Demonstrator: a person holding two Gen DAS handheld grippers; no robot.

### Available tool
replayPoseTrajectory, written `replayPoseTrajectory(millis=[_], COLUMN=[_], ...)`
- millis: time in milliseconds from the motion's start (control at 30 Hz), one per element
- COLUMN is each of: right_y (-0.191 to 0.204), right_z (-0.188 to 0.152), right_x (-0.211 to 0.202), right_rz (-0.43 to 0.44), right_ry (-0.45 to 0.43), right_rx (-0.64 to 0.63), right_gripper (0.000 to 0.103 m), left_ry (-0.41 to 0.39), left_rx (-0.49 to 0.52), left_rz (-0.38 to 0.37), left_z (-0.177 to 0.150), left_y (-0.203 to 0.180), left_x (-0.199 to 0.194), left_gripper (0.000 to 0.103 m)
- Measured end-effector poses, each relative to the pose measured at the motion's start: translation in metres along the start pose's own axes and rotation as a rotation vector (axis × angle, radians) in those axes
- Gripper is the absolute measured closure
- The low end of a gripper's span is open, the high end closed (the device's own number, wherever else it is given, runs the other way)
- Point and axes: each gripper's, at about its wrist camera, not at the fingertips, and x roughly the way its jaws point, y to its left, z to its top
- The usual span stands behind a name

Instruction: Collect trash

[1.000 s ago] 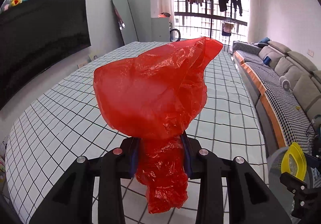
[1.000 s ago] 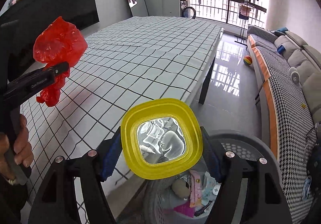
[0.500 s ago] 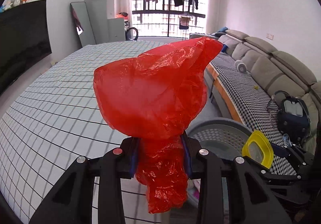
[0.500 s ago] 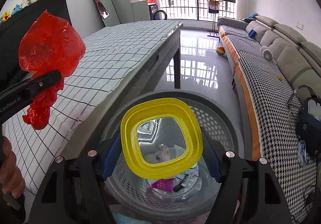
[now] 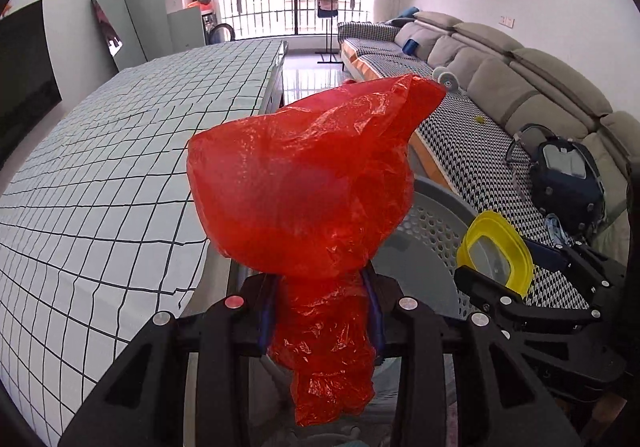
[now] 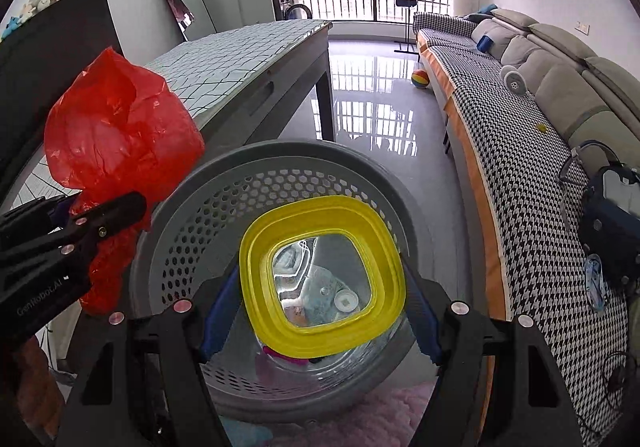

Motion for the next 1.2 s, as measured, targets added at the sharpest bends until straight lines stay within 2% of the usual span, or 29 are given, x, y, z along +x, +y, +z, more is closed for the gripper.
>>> replayPoseTrajectory(millis=[67, 167, 233, 267, 367, 433, 667, 833, 1200], right_y=[0.0, 0.001, 0.001, 0.001, 0.002, 0.001, -0.001, -0.004, -0.001], right_z=[0.0, 0.001, 0.001, 0.0, 0.0, 0.0, -0.003, -0.006, -0.013], right_x=[0.004, 0.007, 0.008, 0.008, 0.008, 0.007, 0.003, 0.0, -0.002], right_rz=[0.005, 0.006, -0.002, -0.002, -0.005, -0.012, -0.007, -0.008, -0.025], right_ry=[0.002, -0.003, -0.013, -0.015, -0.014, -0.013, -0.017, -0.022, -0.018], right_rx=[0.001, -0.011, -0.02, -0.023, -0.022, -0.019, 0.013, 0.031, 0.043], right_gripper=[0.032, 0.03, 0.025, 0.023, 0.023, 0.023, 0.023, 0.023, 0.023], left_ry=[0.005, 0.013, 0.016, 0.014, 0.017, 0.018, 0.005, -0.007, -0.016], left_rx=[-0.006, -0.01, -0.016, -0.019, -0.021, -0.028, -0.042, -0.057, -0.101], left_rz=[-0.003, 0.002, 0.007, 0.011, 0.03, 0.035, 0.051, 0.065, 0.125], left_z=[0.0, 0.0, 0.0, 0.0, 0.0, 0.0, 0.0, -0.001, -0.001], left_y=[0.001, 0.002, 0.004, 0.003, 0.003, 0.005, 0.009, 0.012, 0.017], left_x=[0.001, 0.003, 0.003, 0.003, 0.002, 0.0, -0.008, -0.014, -0.019], left_gripper=[0.066, 0.056, 0.039, 0.038, 0.037, 0.032, 0.024, 0.014, 0.009])
